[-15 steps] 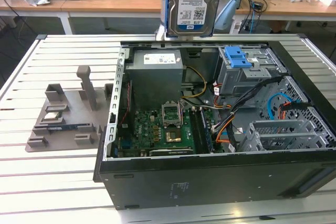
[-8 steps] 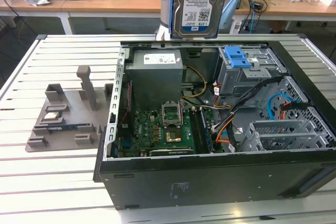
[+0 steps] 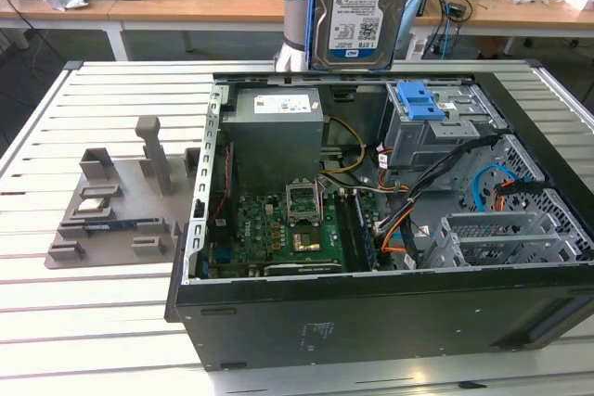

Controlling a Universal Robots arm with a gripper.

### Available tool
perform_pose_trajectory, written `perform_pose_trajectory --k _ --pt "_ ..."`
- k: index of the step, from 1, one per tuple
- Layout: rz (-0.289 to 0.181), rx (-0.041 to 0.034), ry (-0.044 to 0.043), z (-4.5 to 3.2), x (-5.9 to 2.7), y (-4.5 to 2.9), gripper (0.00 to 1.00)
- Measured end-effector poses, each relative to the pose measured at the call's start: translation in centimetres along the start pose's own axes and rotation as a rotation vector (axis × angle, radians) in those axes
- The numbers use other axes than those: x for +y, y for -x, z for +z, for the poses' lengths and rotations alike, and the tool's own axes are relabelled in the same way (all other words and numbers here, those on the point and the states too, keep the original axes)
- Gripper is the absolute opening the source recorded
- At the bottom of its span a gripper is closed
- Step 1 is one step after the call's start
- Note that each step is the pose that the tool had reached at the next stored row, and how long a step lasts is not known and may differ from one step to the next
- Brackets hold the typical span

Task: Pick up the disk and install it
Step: 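Pick up the disk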

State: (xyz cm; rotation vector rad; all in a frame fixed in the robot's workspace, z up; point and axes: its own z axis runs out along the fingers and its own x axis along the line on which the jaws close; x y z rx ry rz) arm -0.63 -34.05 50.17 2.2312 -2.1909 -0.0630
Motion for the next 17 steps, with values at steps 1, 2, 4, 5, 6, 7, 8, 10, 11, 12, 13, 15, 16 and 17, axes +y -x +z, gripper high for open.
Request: perform_pose_trajectory --k 1,2,4,5,6,7,8,10,11,12,13,15,16,17 --pt "0.0 0.0 0.0 0.0 -0.07 -0.08 0.37" --pt "0.0 0.0 0.0 -0.01 -0.12 -0.14 0.37" --pt "0.0 -0.0001 0.0 -0.02 -0.31 -0.46 0.37" --pt "0.0 -0.0001 0.0 -0.03 -0.47 -0.85 0.37" --pt "0.0 0.0 0.0 -0.04 -0.51 -0.92 0.37" --pt "0.0 0.0 0.0 -0.04 -0.56 -0.99 0.37" --pt "0.0 0.0 0.0 -0.04 -0.61 -1.02 0.37" --pt "0.0 -0.0001 0.0 -0.04 -0.65 -1.09 0.37" --pt "0.0 -0.0001 0.0 -0.04 -0.71 -1.12 0.37" --pt "0.0 0.0 0.0 -0.05 -0.73 -1.13 0.37" --pt "0.0 0.0 0.0 -0.05 -0.75 -1.14 0.37" --pt "0.0 0.0 0.0 -0.05 -0.83 -1.2 0.37" --pt "0.0 0.0 0.0 -0.05 -0.88 -1.21 0.37" --pt "0.0 0.0 0.0 -0.06 -0.92 -1.22 0.37"
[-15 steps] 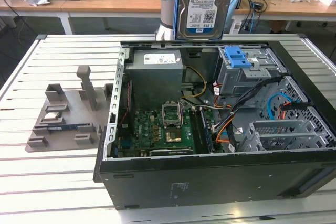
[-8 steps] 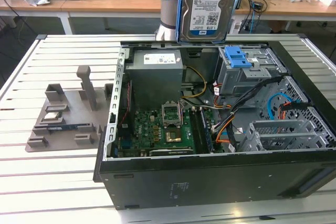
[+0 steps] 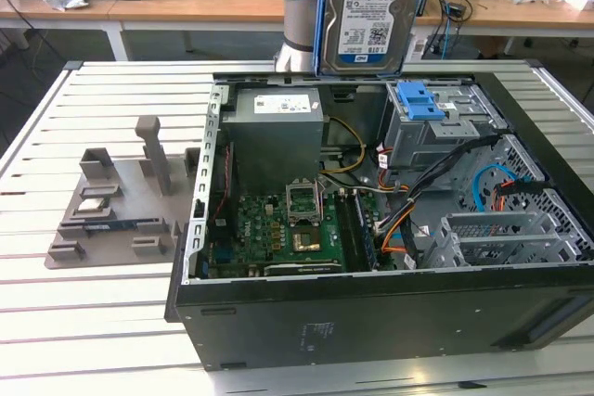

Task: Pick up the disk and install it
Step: 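Pick up the disk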

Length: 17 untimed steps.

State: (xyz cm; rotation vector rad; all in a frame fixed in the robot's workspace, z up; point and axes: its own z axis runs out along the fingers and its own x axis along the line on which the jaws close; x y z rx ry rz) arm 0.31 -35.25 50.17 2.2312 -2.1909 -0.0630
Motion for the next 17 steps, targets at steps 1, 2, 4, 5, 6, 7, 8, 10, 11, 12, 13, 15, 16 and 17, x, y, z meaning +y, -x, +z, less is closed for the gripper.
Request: perform_pose_trajectory --k 1,2,4,5,6,7,8,10,11,12,13,15,16,17 --pt "0.0 0.0 0.0 0.0 -0.04 -0.02 0.37" --pt "0.0 0.0 0.0 0.0 -0.06 -0.04 0.37" --pt "0.0 0.0 0.0 0.0 -0.12 -0.05 0.37" --pt "0.0 0.0 0.0 -0.01 -0.13 -0.06 0.37" --pt "0.0 0.0 0.0 -0.01 -0.16 -0.08 0.37" --pt "0.0 -0.0001 0.0 0.0 -0.2 -0.1 0.37" --pt "0.0 -0.0001 0.0 -0.01 -0.23 -0.13 0.37" --pt "0.0 0.0001 0.0001 -0.01 -0.37 -0.28 0.37" --pt "0.0 0.0 0.0 -0.01 -0.4 -0.38 0.37" --pt "0.0 0.0 0.0 -0.01 -0.42 -0.51 0.37" --pt "0.0 0.0 0.0 -0.01 -0.44 -0.58 0.37" --pt "0.0 0.0 0.0 -0.01 -0.47 -0.82 0.37" --pt "0.0 0.0 0.0 -0.01 -0.48 -0.94 0.37" --pt "0.0 -0.0001 0.0 -0.01 -0.49 -1.0 0.37"
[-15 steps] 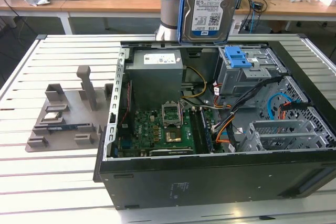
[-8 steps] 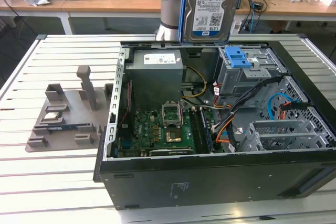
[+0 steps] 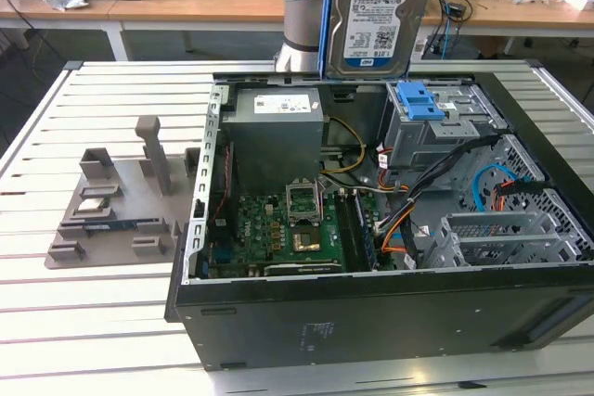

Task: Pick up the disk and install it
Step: 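Pick up the disk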

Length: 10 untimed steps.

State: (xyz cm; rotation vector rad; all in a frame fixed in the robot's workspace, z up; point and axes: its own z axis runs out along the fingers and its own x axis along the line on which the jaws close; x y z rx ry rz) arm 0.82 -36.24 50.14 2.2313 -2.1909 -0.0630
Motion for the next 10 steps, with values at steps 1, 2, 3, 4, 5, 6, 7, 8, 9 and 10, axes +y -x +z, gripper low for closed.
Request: perform_pose_trajectory --k 1,2,3,4,5,6,7,8,9,10 --pt "0.0 0.0 0.0001 0.0 -0.02 -0.12 0.37" --pt "0.0 0.0 0.0 0.0 -0.03 -0.19 0.37" --pt "0.0 0.0 0.0 0.0 -0.04 -0.24 0.37" --pt "0.0 0.0 0.0 0.0 -0.05 -0.29 0.37" --pt "0.0 -0.0002 -0.0001 0.01 -0.07 -0.32 0.37" --pt "0.0 0.0 0.0 0.0 -0.09 -0.34 0.37" --pt "0.0 0.0001 0.0 0.0 -0.12 -0.39 0.37" --pt "0.0 0.0 0.0 0.0 -0.14 -0.43 0.37" --pt "0.0 0.0 0.0001 0.0 -0.15 -0.46 0.37" --pt "0.0 0.0002 0.0 -0.01 -0.17 -0.5 0.37"
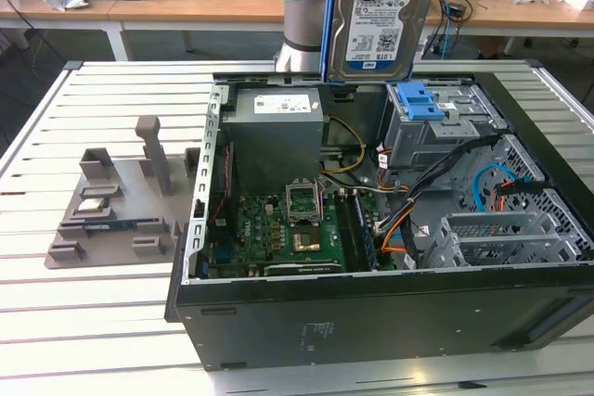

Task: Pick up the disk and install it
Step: 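Pick up the disk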

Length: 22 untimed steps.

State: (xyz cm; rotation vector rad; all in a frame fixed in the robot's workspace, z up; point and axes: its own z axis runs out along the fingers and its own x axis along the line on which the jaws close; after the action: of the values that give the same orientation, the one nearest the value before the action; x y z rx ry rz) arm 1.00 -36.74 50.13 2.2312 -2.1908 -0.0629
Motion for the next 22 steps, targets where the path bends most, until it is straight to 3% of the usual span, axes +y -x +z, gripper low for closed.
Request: perform_pose_trajectory --k 22 --pt "0.0 -0.0001 0.0 0.0 -0.52 -0.43 0.37"
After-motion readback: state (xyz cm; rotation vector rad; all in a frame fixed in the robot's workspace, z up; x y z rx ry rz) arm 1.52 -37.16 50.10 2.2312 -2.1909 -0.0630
